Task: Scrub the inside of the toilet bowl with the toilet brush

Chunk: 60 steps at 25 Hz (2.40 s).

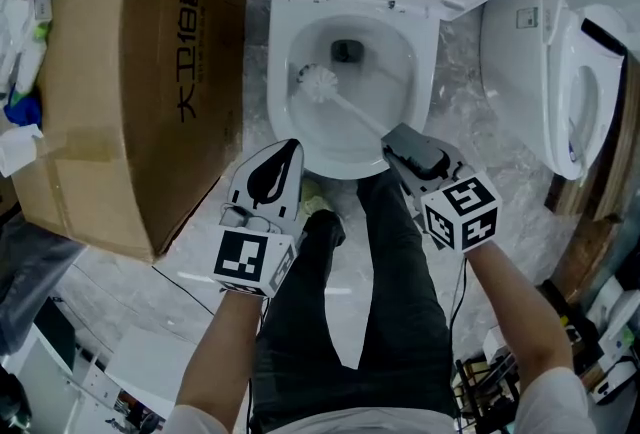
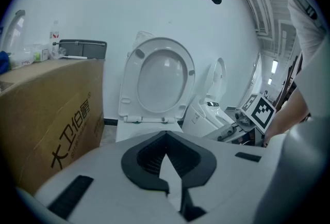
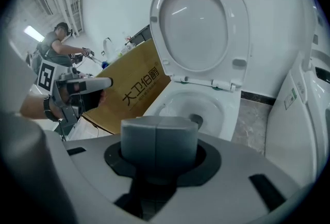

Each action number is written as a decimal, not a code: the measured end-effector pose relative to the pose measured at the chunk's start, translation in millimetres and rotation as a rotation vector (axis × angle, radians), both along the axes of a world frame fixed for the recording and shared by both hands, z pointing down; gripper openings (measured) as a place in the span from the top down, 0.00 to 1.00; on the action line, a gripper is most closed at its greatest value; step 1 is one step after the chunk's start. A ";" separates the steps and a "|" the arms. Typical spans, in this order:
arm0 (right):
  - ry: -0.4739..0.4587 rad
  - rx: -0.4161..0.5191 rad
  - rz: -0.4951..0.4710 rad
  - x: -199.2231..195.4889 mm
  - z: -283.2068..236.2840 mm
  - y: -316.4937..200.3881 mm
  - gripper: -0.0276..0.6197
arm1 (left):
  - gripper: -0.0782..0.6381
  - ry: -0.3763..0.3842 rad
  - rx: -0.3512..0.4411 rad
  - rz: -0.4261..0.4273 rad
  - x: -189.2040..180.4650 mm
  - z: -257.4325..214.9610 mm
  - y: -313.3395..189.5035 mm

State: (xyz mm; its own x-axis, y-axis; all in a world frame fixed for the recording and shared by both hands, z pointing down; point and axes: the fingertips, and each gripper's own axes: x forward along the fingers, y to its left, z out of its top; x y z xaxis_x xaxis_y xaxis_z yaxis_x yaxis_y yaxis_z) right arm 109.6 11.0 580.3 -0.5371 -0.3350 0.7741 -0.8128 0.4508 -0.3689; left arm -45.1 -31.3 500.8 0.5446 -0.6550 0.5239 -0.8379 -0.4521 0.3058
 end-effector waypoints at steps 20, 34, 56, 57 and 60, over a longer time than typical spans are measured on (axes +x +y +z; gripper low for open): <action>0.184 0.110 -0.205 -17.3 48.9 44.4 0.71 | 0.88 -0.013 -0.028 0.017 6.1 39.8 20.5; 0.342 0.348 -0.347 -22.6 75.2 -20.3 0.71 | 0.88 -0.006 -0.014 -0.014 -2.4 57.8 14.7; 0.739 0.419 -0.747 52.8 74.1 -59.8 0.72 | 0.88 0.003 0.004 -0.057 13.2 78.7 -25.5; 0.750 0.412 -0.760 55.1 71.2 -58.0 0.72 | 0.88 0.004 0.001 -0.061 11.9 77.5 -24.3; 0.779 0.392 -0.796 54.5 64.1 -51.8 0.72 | 0.88 0.003 -0.010 -0.063 8.3 73.6 -20.1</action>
